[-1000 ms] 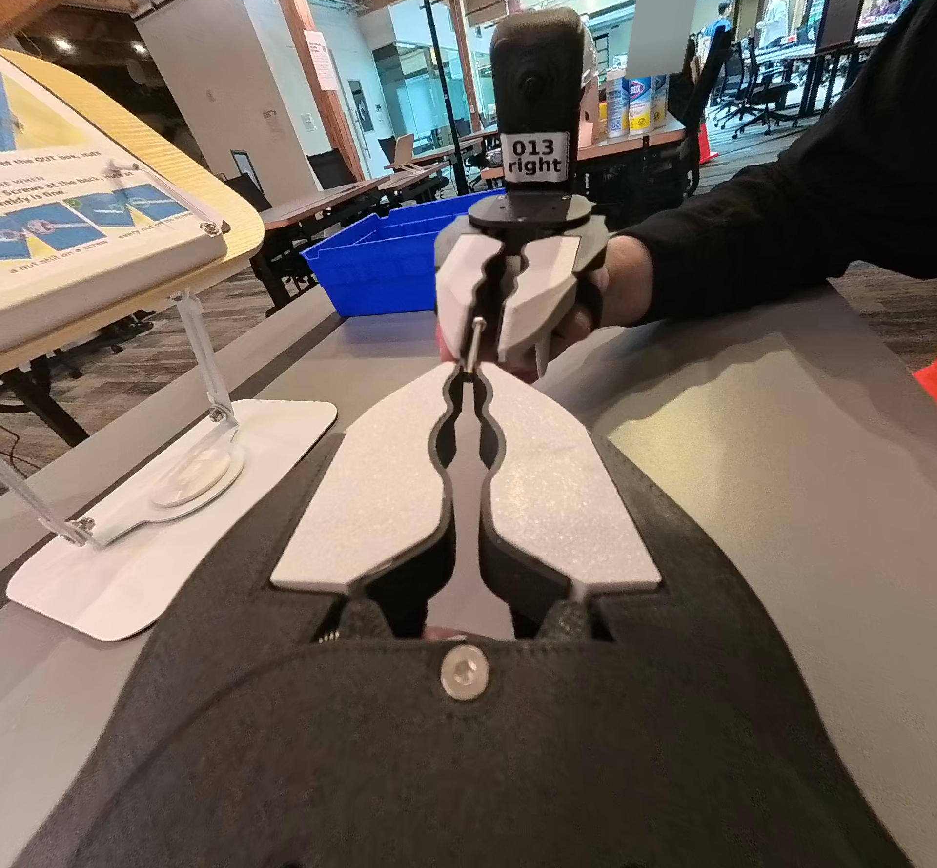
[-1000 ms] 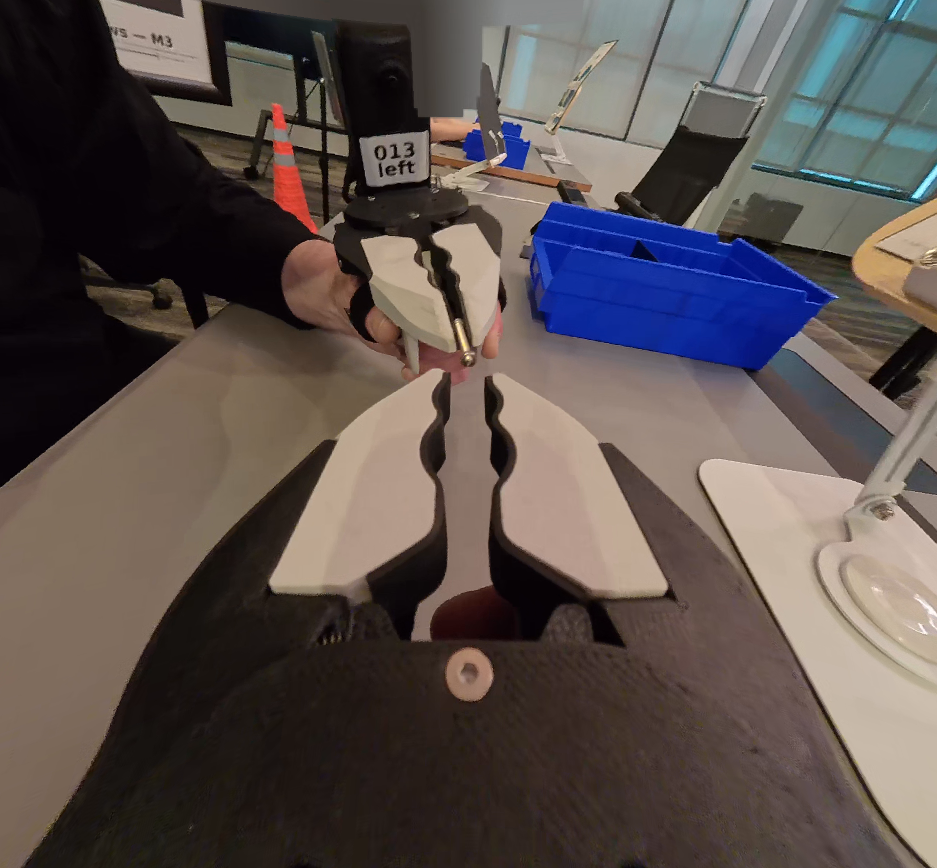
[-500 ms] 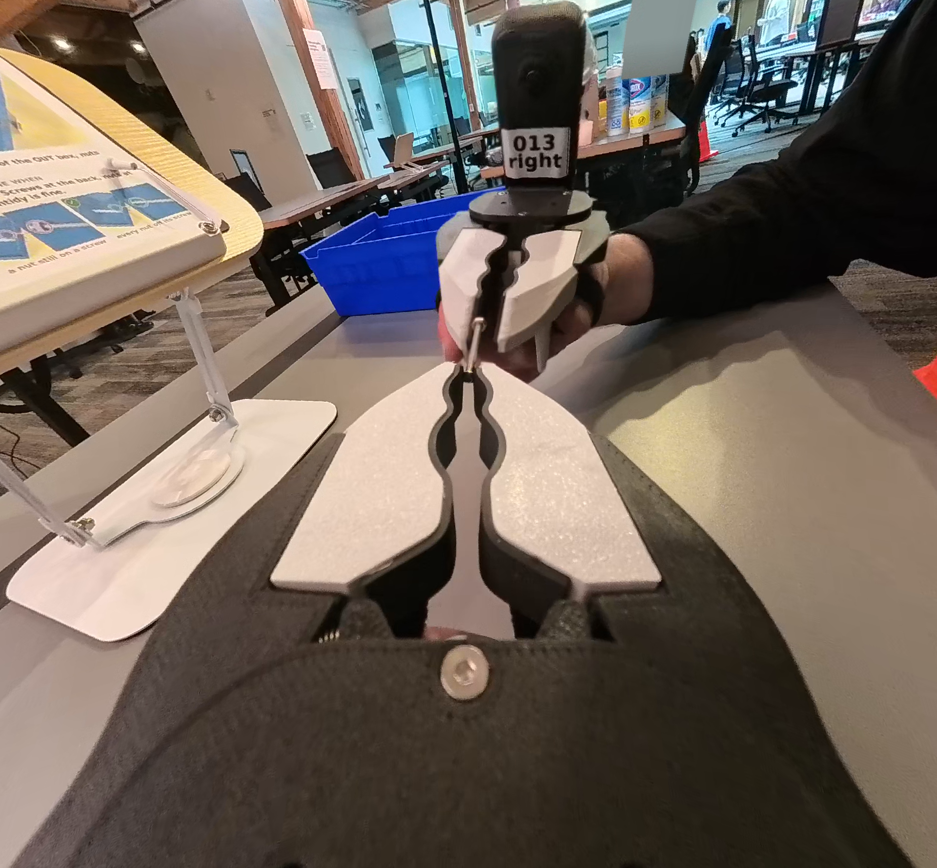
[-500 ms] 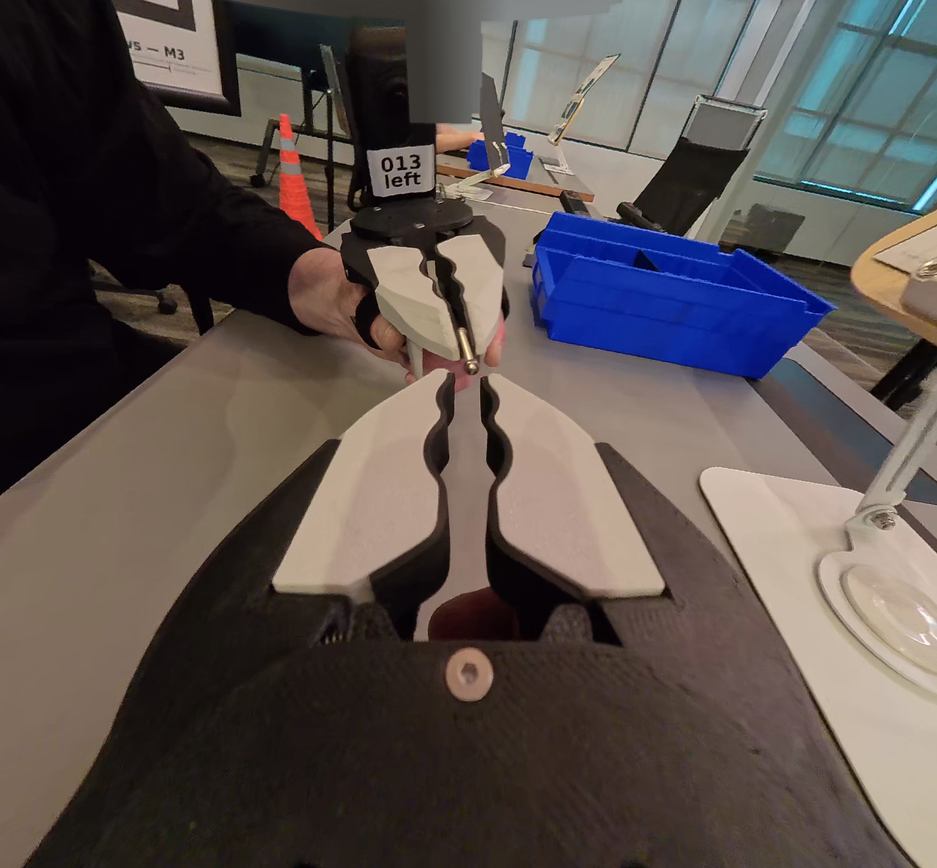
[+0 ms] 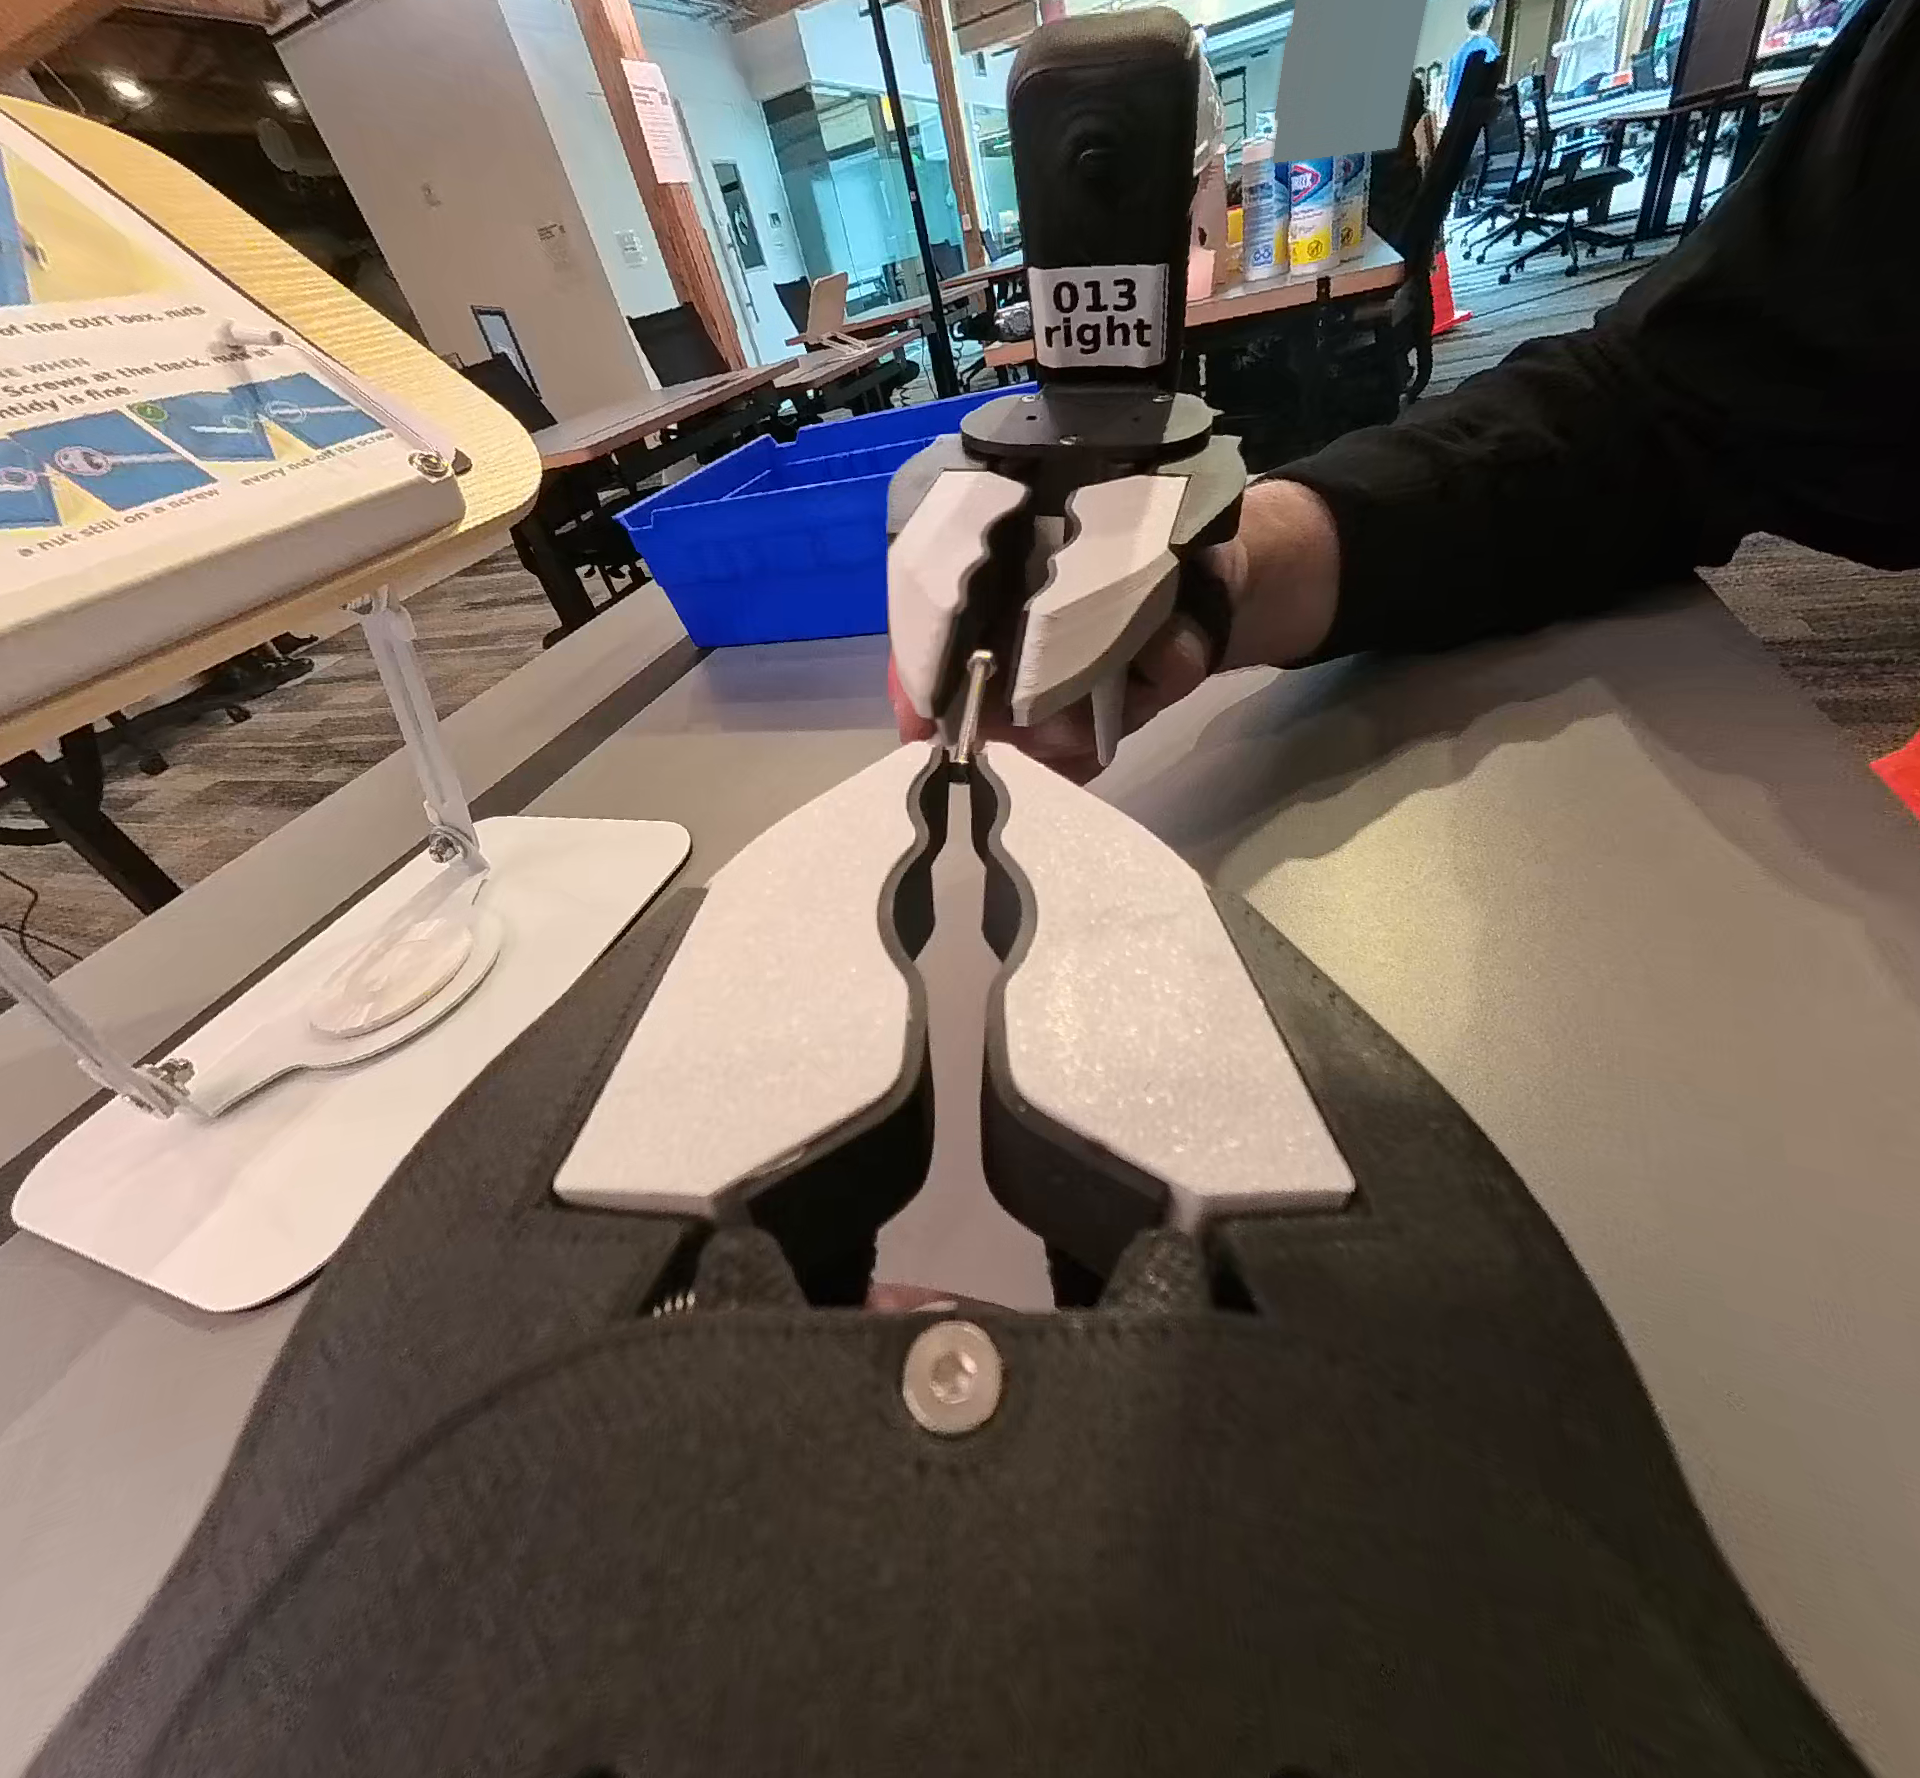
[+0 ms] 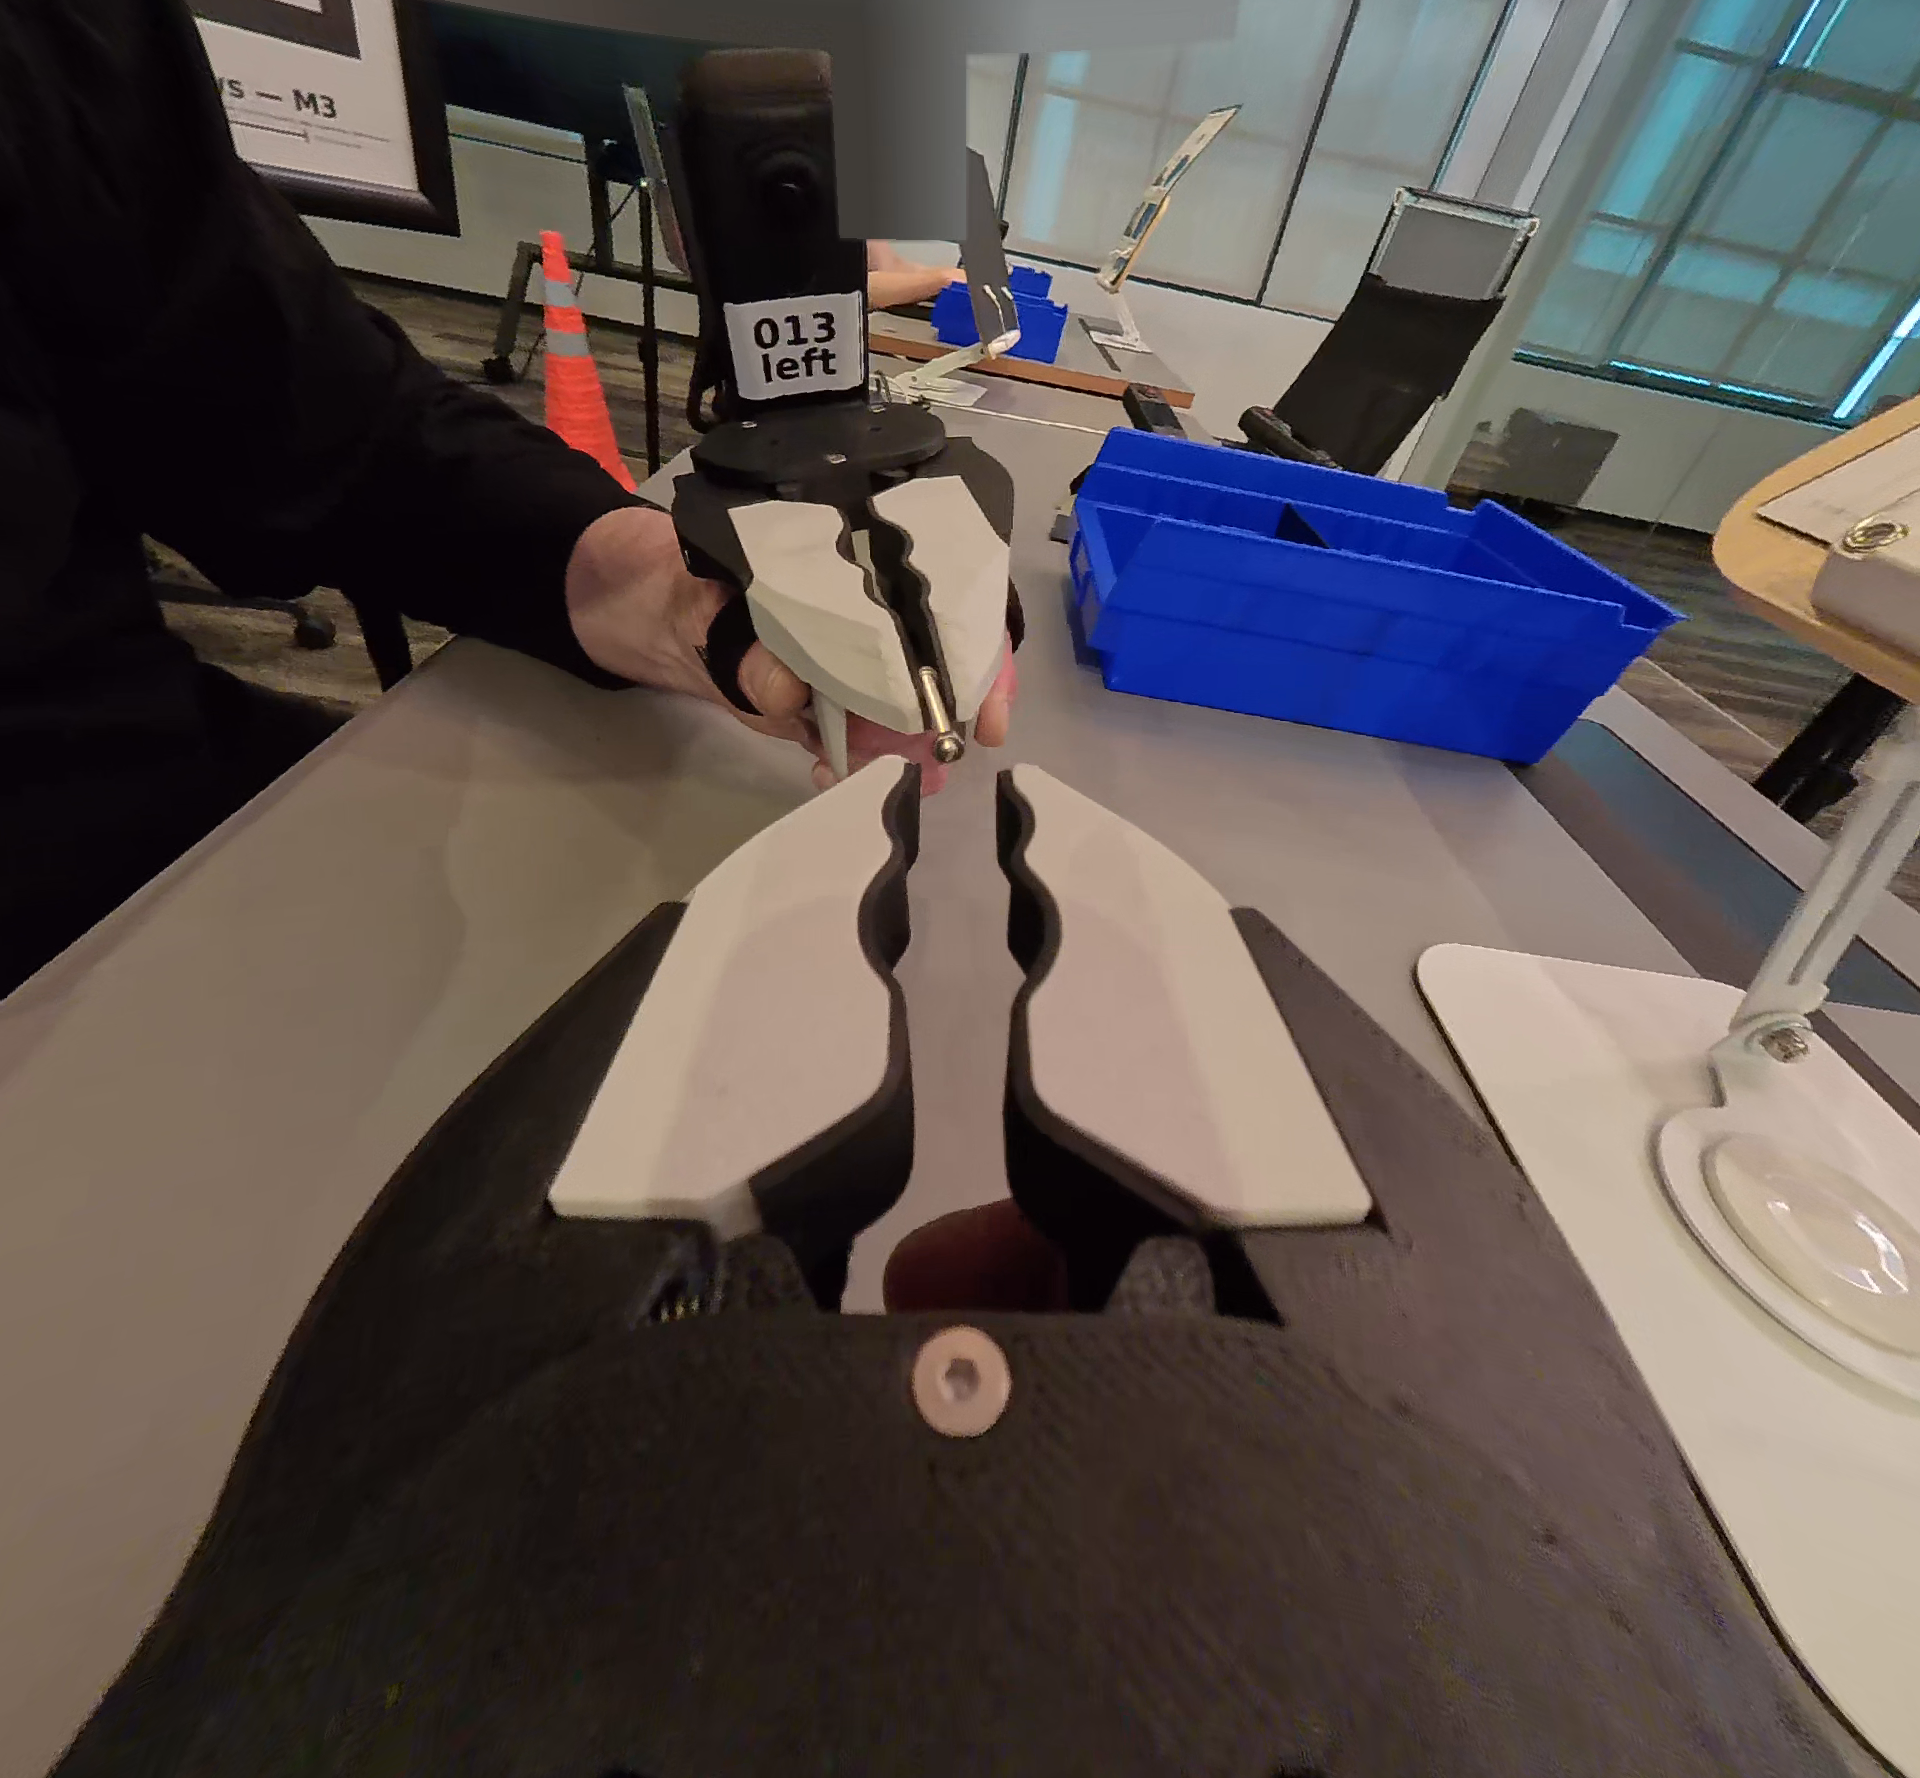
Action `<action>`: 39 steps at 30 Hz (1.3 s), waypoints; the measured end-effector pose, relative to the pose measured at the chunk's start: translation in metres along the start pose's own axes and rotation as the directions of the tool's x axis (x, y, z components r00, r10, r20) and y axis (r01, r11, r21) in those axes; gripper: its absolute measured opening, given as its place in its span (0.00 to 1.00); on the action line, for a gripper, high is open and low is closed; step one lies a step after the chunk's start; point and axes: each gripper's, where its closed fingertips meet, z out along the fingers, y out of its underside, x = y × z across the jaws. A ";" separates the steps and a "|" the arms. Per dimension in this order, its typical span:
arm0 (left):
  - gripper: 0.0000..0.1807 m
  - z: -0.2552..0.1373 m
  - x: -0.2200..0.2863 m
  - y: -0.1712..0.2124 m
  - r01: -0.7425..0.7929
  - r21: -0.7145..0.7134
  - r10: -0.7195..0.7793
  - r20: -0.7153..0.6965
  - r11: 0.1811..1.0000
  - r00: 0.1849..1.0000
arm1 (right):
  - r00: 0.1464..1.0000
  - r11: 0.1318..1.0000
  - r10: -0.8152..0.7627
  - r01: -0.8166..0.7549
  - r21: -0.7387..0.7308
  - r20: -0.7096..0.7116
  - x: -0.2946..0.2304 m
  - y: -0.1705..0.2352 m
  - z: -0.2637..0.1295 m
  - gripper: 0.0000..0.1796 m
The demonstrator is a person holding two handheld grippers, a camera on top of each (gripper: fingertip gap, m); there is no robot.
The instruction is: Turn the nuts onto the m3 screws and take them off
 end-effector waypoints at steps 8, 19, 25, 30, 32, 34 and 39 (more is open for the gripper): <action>0.02 0.000 -0.001 0.000 0.001 0.001 -0.001 0.002 1.000 1.000 | 0.998 1.000 -0.009 0.010 -0.015 0.062 -0.013 0.003 0.003 0.04; 0.02 0.000 -0.001 0.000 0.002 0.003 -0.002 0.003 1.000 1.000 | 0.998 1.000 -0.003 0.002 0.019 0.056 -0.012 -0.002 0.001 0.04; 0.02 0.001 -0.001 0.000 0.004 0.001 -0.004 -0.001 1.000 1.000 | 1.000 1.000 0.001 -0.001 -0.001 -0.006 0.001 -0.001 0.000 0.07; 0.02 0.000 -0.002 0.000 0.005 0.005 -0.005 0.004 1.000 1.000 | 0.999 1.000 0.002 -0.003 0.019 0.040 -0.010 -0.002 0.002 0.06; 0.02 0.000 -0.002 0.000 0.003 0.004 -0.003 0.006 1.000 1.000 | 0.998 1.000 -0.006 0.005 0.011 0.058 -0.013 -0.001 0.003 0.05; 0.02 0.000 -0.001 0.000 0.004 0.003 -0.004 0.003 1.000 1.000 | 0.999 1.000 -0.003 0.003 0.004 0.038 -0.009 0.000 0.002 0.05; 0.02 0.000 -0.002 0.001 0.004 0.000 -0.004 0.004 1.000 1.000 | 0.999 1.000 0.021 -0.022 0.016 0.027 -0.006 -0.002 0.002 0.08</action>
